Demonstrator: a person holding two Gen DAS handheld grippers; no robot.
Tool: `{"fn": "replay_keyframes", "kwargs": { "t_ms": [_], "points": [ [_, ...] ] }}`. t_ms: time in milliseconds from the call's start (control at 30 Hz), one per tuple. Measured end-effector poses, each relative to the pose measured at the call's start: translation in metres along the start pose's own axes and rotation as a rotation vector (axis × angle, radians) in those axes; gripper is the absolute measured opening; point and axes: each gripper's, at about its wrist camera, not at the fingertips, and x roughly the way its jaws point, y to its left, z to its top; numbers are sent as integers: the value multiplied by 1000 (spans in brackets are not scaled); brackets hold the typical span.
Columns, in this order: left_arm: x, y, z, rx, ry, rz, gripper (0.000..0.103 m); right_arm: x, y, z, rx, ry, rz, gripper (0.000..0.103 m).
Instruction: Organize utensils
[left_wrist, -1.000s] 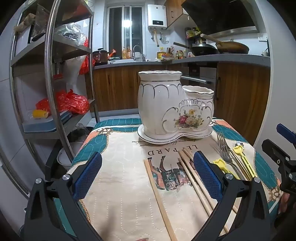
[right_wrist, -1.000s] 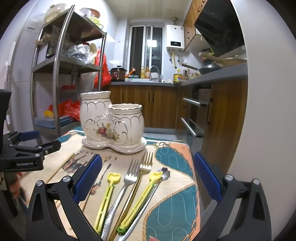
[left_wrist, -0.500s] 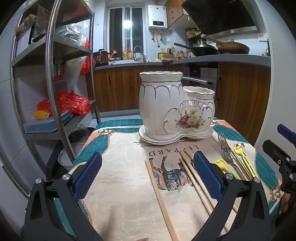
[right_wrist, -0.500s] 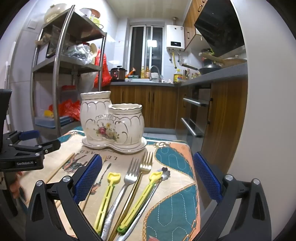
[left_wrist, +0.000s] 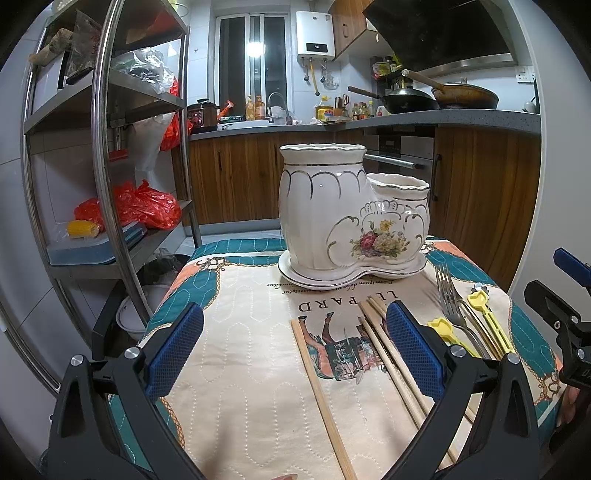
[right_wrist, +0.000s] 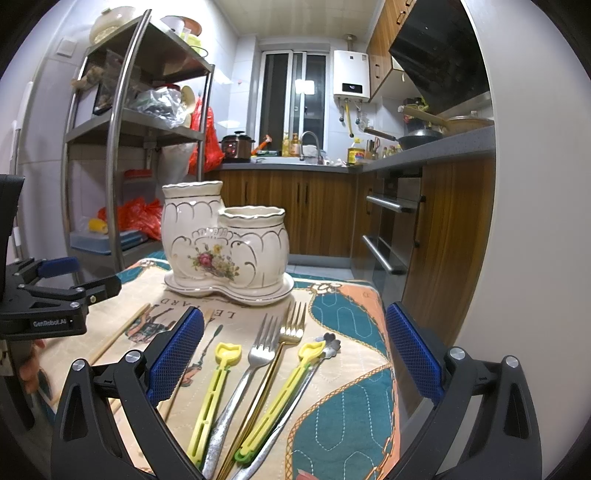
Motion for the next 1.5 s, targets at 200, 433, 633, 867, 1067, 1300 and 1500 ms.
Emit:
{"fn": "replay_keyframes", "kwargs": {
  "t_ms": [200, 433, 633, 867, 1067, 1300, 1500],
  "points": [
    [0, 0, 0, 2, 0, -1, 98, 0, 0, 0, -1, 0, 0, 98],
    [0, 0, 0, 3, 1, 0, 98, 0, 1, 0, -2, 0, -1, 98],
    [0, -1, 0, 2, 0, 0, 98, 0, 1, 0, -2, 0, 0, 98],
    [0, -1, 0, 3, 0, 1, 98, 0, 1, 0, -3, 0, -1, 98],
    [0, 0, -1, 4, 2, 2, 98, 1, 1, 0, -3, 0, -1, 98],
    [0, 1, -1, 5, 2, 3, 98, 1, 1, 0, -4, 0, -1, 98],
    [0, 5, -1, 2, 7, 7, 98, 1, 2, 0, -3, 1, -1, 98]
  ]
}}
